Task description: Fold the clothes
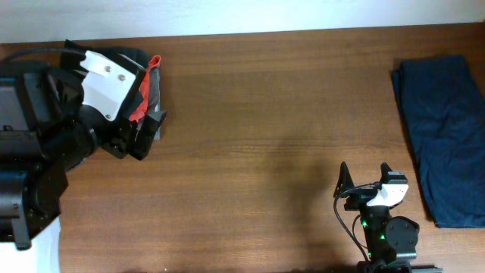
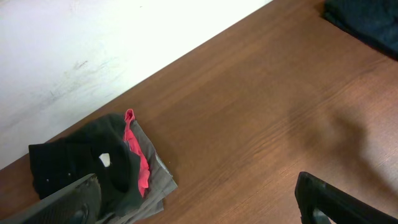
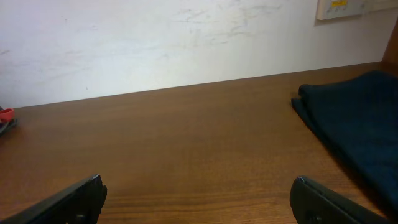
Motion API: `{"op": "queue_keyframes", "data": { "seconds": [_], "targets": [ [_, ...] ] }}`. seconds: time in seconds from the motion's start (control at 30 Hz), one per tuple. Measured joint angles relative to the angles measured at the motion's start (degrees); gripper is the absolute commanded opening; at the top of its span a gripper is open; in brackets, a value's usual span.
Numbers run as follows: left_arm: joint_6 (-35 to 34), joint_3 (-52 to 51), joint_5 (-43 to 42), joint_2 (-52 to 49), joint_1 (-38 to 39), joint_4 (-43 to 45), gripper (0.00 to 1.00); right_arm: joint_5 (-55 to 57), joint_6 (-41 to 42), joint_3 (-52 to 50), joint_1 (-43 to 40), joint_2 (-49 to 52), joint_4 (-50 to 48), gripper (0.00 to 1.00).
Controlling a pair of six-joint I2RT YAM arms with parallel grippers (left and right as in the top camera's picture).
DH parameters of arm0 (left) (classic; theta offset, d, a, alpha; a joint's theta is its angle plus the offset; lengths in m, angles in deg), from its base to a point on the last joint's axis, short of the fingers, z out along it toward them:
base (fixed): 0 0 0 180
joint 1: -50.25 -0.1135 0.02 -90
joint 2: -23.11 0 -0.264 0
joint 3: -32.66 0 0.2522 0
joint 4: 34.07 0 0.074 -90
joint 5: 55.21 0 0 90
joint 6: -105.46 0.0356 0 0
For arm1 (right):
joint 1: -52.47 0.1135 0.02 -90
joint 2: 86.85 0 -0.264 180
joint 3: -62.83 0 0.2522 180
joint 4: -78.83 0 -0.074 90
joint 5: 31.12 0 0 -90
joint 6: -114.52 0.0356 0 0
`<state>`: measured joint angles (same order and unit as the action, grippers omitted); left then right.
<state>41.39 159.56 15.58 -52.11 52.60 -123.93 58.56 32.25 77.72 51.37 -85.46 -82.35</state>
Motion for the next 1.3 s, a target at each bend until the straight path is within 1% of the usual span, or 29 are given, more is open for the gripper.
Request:
{"op": "queue_keyframes", "data": {
  "seconds": [0.43,0.63,0.7,0.77,0.83,0.87,0.93,0.97,1.07,1.1,1.13,1.17,1.2,1.27,1.3],
  "targets": [
    [0.0,0.0,0.0,0.0,0.0,-0.3,0.99,0.0,0.0,0.0,0.0,0.0,0.0,0.99],
    [0.0,0.0,0.2,0.0,0.0,-6.5,0.99,0.0,0.0,0.0,0.0,0.0,0.0,0.98],
    [0.0,0.0,0.6,0.0,0.0,-6.0,0.99,0.0,0.0,0.0,0.0,0.0,0.0,0.99],
    [0.0,-1.1,0.8,0.5,0.0,-1.3,0.99,0.0,0.0,0.0,0.0,0.0,0.0,0.99],
    [0.0,-4.9,1.1,2.4,0.0,6.6,0.99,0.0,0.0,0.0,0.0,0.0,0.0,0.99],
    [0.0,-9.9,1.4,5.0,0.0,13.4,0.99,0.0,0.0,0.0,0.0,0.0,-0.1,0.99],
    [0.1,-18.0,1.5,9.3,0.0,23.2,0.99,-0.2,0.0,-0.1,0.0,0.0,-0.1,0.99],
    [0.1,-24.0,1.7,12.7,0.0,29.5,0.99,-0.2,0.0,-0.1,0.0,0.0,-0.2,0.99],
    [0.1,-36.9,1.7,20.0,0.0,42.3,0.99,-0.2,0.0,-0.1,0.0,0.0,-0.2,0.99],
    [0.1,-44.5,1.7,24.4,0.0,46.5,0.99,-0.2,0.0,-0.1,0.0,0.0,-0.2,0.99],
    [0.1,-48.0,1.7,26.6,0.0,48.5,0.99,-0.2,0.0,-0.2,0.0,0.0,-0.2,0.98],
    [0.1,-52.3,1.7,29.1,0.1,52.3,0.99,-0.2,0.0,-0.2,0.0,0.0,-0.3,0.99],
    [0.2,-57.7,1.9,32.2,0.1,54.9,0.99,-0.2,0.0,-0.2,0.0,0.0,-0.3,0.99],
    [0.2,-67.7,2.1,38.5,0.1,58.3,0.99,-0.2,0.0,-0.2,0.0,-0.1,-0.4,0.99],
    [0.2,-70.2,2.1,39.9,0.1,58.6,0.99,-0.2,0.0,-0.2,0.0,-0.1,-0.4,0.99]
  ]
}}
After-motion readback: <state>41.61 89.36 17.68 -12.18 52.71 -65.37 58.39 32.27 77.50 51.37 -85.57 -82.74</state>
